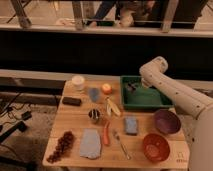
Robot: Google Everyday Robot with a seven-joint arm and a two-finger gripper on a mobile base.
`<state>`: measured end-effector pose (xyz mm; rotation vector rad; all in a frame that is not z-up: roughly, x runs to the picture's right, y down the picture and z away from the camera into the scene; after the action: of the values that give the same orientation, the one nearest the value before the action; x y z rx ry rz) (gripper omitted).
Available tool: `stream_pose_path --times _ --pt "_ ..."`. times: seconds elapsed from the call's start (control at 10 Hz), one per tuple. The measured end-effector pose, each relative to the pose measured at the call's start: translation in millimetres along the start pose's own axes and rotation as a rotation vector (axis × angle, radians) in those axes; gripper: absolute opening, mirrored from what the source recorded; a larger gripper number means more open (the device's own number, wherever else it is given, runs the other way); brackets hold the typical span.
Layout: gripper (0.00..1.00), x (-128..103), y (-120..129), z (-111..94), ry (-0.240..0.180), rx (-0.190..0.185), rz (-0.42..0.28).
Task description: Wipe tray with brush
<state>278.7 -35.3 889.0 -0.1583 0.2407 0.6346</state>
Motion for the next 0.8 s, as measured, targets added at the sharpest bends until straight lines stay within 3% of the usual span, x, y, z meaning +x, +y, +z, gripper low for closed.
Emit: stream_pose_path --times 0.4,0.8 --pt "0.18 13 18 -17 0.01 -0.015 -0.037" --pt "0.18 24 17 -17 -0.006 -0.034 -0.078"
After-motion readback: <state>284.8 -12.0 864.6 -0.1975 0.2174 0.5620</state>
